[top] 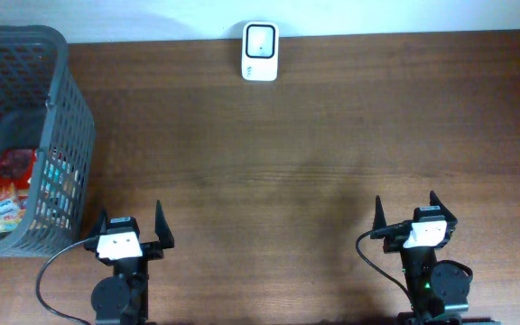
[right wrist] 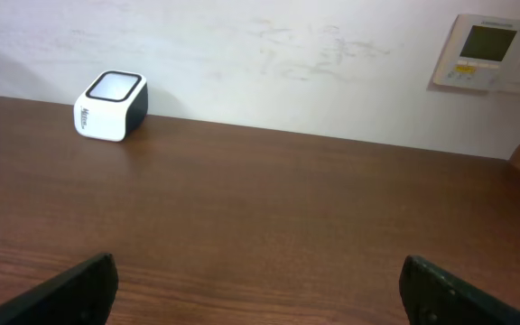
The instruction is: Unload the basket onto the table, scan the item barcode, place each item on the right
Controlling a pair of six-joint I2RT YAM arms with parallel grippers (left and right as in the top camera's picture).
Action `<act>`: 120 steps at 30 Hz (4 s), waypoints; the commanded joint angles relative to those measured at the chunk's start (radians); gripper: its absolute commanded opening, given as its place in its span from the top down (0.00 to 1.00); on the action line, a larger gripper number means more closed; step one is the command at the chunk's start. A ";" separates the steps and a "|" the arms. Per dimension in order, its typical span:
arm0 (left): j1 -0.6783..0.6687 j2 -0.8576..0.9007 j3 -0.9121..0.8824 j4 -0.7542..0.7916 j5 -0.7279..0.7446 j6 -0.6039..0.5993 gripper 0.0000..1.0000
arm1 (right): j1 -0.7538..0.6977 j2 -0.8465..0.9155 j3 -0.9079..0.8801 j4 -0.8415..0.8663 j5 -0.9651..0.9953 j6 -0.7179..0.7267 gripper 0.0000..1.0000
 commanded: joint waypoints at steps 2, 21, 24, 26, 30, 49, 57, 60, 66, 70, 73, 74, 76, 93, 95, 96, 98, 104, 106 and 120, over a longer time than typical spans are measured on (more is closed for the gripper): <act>0.005 -0.007 -0.006 0.000 0.008 -0.010 0.01 | -0.006 -0.003 -0.007 -0.005 0.002 -0.003 0.01; 0.004 -0.008 -0.006 0.030 0.179 -0.101 0.01 | -0.006 -0.003 -0.007 -0.005 0.002 -0.003 0.02; 0.004 -0.007 -0.006 0.340 0.568 -0.111 0.01 | -0.006 -0.003 -0.007 -0.005 0.002 -0.003 0.01; 0.004 -0.008 -0.005 0.576 0.667 -0.111 0.01 | -0.006 -0.003 -0.007 -0.005 0.002 -0.003 0.02; 0.005 -0.004 0.115 0.647 0.552 -0.117 0.01 | -0.006 -0.003 -0.007 -0.005 0.002 -0.003 0.02; 0.010 1.212 1.702 -0.656 0.035 0.086 0.01 | -0.006 -0.003 -0.007 -0.005 0.002 -0.003 0.01; 0.439 1.624 2.146 -0.777 0.003 -0.096 0.01 | -0.006 -0.003 -0.007 -0.005 0.002 -0.003 0.02; 0.554 1.670 2.145 -0.901 0.003 -0.096 0.01 | -0.006 -0.003 -0.007 -0.005 0.002 -0.003 0.01; 0.609 1.835 2.143 -1.064 -0.012 -0.096 0.00 | -0.006 -0.003 -0.007 -0.005 0.002 -0.003 0.01; 0.609 1.965 2.143 -1.190 -0.008 -0.096 0.09 | -0.006 -0.003 -0.007 -0.005 0.002 -0.003 0.01; 0.609 2.052 2.143 -1.267 0.038 -0.096 0.14 | -0.006 -0.003 -0.007 -0.005 0.002 -0.003 0.02; 0.609 2.113 2.143 -1.334 0.142 -0.096 0.31 | -0.006 -0.003 -0.007 -0.005 0.002 -0.003 0.02; 0.609 2.138 2.143 -1.360 0.172 -0.095 0.32 | -0.006 -0.003 -0.007 -0.005 0.002 -0.003 0.01; 0.607 2.326 2.130 -1.467 0.188 -0.002 0.56 | -0.006 -0.003 -0.007 -0.005 0.002 -0.003 0.01; 0.607 2.326 2.130 -1.463 0.188 -0.002 0.88 | -0.006 -0.003 -0.007 -0.005 0.002 -0.003 0.01; 0.607 2.326 2.130 -1.463 0.196 -0.002 1.00 | -0.006 -0.003 -0.007 -0.005 0.002 -0.003 0.01; 0.608 2.326 2.144 -1.464 0.246 -0.002 1.00 | -0.006 -0.003 -0.007 -0.005 0.002 -0.003 0.02; 0.609 2.325 2.555 -1.597 0.316 -0.007 1.00 | -0.006 -0.003 -0.007 -0.005 0.002 -0.003 0.01; 0.609 2.317 2.855 -1.613 0.379 -0.077 1.00 | -0.006 -0.003 -0.007 -0.005 0.002 -0.003 0.01; 0.406 2.086 3.090 -1.613 0.768 -0.381 1.00 | -0.006 -0.003 -0.007 -0.005 0.002 -0.003 0.02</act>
